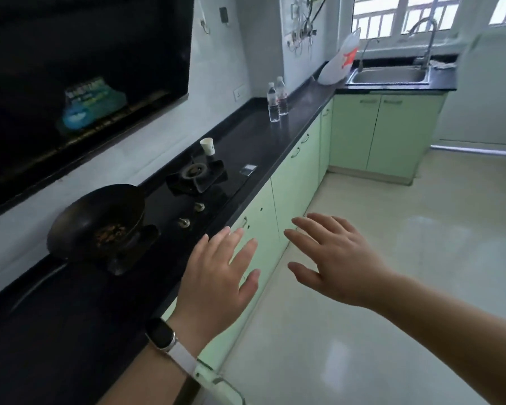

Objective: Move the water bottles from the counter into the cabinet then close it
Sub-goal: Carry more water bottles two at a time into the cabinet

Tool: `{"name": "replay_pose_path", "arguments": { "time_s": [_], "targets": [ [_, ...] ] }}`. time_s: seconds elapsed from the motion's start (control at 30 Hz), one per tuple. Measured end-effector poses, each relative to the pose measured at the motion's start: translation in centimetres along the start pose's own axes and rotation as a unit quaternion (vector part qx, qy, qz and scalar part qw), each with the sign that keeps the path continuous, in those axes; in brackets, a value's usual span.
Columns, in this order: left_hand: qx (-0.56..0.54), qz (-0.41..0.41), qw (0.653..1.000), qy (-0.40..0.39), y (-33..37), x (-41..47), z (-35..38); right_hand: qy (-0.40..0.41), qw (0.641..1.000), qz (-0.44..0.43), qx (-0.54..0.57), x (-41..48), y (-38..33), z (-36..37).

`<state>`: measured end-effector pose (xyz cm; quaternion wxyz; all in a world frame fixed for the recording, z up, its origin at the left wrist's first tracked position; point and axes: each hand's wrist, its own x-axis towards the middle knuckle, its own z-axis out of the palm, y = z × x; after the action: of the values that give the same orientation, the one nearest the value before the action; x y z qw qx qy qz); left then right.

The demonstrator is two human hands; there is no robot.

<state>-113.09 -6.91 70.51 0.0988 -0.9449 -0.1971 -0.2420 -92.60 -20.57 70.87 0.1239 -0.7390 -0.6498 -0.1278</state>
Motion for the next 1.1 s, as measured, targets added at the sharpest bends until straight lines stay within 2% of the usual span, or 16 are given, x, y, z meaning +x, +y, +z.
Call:
{"name": "replay_pose_path", "arguments": {
  "time_s": [0.27, 0.5, 0.83, 1.1],
  "targets": [
    [-0.001, 0.016, 1.0, 0.008, 6.9, 12.3, 6.3, -0.013, 1.0, 0.016, 0.005, 1.3, 14.6, -0.1],
    [-0.01, 0.054, 0.998, 0.011, 10.3, 20.0, 10.0, 0.009, 0.997, 0.071, 0.002, 1.4, 23.1, -0.9],
    [-0.051, 0.103, 0.993, 0.014, 10.3, 29.5, 17.7, 0.027, 0.993, 0.109, -0.032, 4.6, 31.3, -0.3],
    [-0.061, 0.108, 0.992, 0.033, 5.4, 40.2, 24.8, 0.024, 0.99, 0.125, -0.059, 15.0, 38.9, 3.9]
  ]
}}
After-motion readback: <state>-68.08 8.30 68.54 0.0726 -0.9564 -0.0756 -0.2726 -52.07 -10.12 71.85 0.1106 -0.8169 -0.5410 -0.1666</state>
